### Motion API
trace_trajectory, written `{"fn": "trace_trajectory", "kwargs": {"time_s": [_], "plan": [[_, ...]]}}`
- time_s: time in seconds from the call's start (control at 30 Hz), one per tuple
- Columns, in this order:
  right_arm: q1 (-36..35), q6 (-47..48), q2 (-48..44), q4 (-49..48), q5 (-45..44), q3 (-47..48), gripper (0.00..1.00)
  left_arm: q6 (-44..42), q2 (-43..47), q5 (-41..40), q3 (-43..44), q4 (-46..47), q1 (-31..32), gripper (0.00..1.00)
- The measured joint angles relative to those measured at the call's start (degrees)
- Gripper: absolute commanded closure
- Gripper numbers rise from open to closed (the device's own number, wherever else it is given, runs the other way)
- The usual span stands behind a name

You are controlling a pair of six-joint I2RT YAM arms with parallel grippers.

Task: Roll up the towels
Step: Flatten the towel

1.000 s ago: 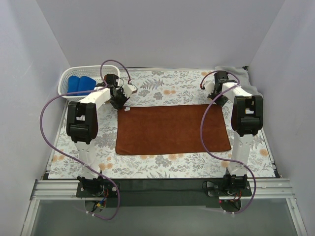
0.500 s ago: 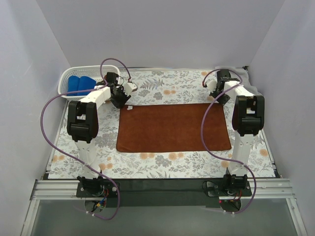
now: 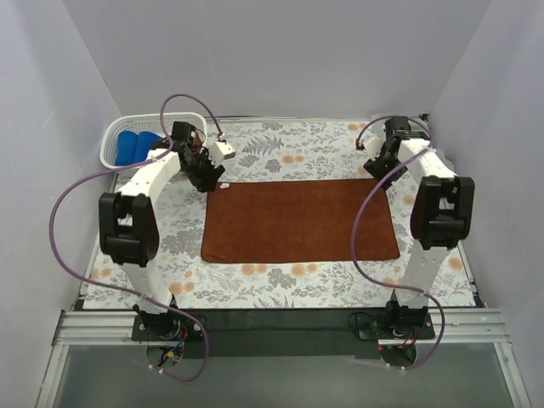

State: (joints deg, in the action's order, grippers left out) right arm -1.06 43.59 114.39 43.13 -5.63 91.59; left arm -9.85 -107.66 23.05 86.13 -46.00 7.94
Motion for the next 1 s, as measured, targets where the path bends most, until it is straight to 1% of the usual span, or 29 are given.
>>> {"fn": "trace_trajectory", "kwargs": {"time_s": [0.07,0.13,0.17,0.2,0.27,0.3,0.37,0.4,0.57,0.73,0.83,1.0], "plan": [[0.1,0.3,-6.3,3.2,2.7,-4.5,0.39,-3.0,6.9,2.2,-5.0,-3.4,0.0,0.65],[0.2,0.7,-12.7,6.4,5.2,-9.0,0.47,-5.5,13.0,3.8,-9.8,-6.6,0.0,0.67],[0.2,0.9,-15.6,7.5,6.3,-11.3,0.52,-6.8,15.5,4.4,-12.0,-8.5,0.0,0.69],[0.2,1.2,-18.1,8.9,7.2,-13.6,0.66,-7.9,17.5,4.9,-14.0,-10.2,0.0,0.71],[0.2,1.5,-21.7,10.7,8.5,-18.5,0.77,-9.6,20.2,5.2,-18.1,-12.7,0.1,0.76],[0.2,1.5,-22.8,11.8,8.8,-20.8,0.86,-10.2,20.9,5.1,-19.9,-13.5,0.1,0.77],[0.2,1.4,-23.5,13.5,9.1,-24.3,0.91,-10.9,21.4,4.8,-23.2,-14.8,0.4,0.79],[0.2,1.2,-23.6,13.8,9.1,-26.0,0.93,-11.0,21.4,4.6,-24.2,-15.0,0.5,0.8],[0.2,-0.3,-24.7,13.3,8.8,-34.2,0.93,-10.8,21.4,2.9,-27.8,-14.7,1.9,0.82],[0.2,-2.6,-25.2,9.9,7.4,-39.8,0.93,-10.0,21.4,2.3,-29.4,-12.9,2.7,0.82],[0.3,-4.0,-25.2,7.4,5.6,-41.4,0.93,-9.6,21.5,2.1,-30.0,-11.7,3.1,0.82],[0.3,-5.2,-24.7,4.1,3.4,-41.5,0.94,-9.4,21.6,1.7,-30.8,-10.9,3.2,0.82]]}}
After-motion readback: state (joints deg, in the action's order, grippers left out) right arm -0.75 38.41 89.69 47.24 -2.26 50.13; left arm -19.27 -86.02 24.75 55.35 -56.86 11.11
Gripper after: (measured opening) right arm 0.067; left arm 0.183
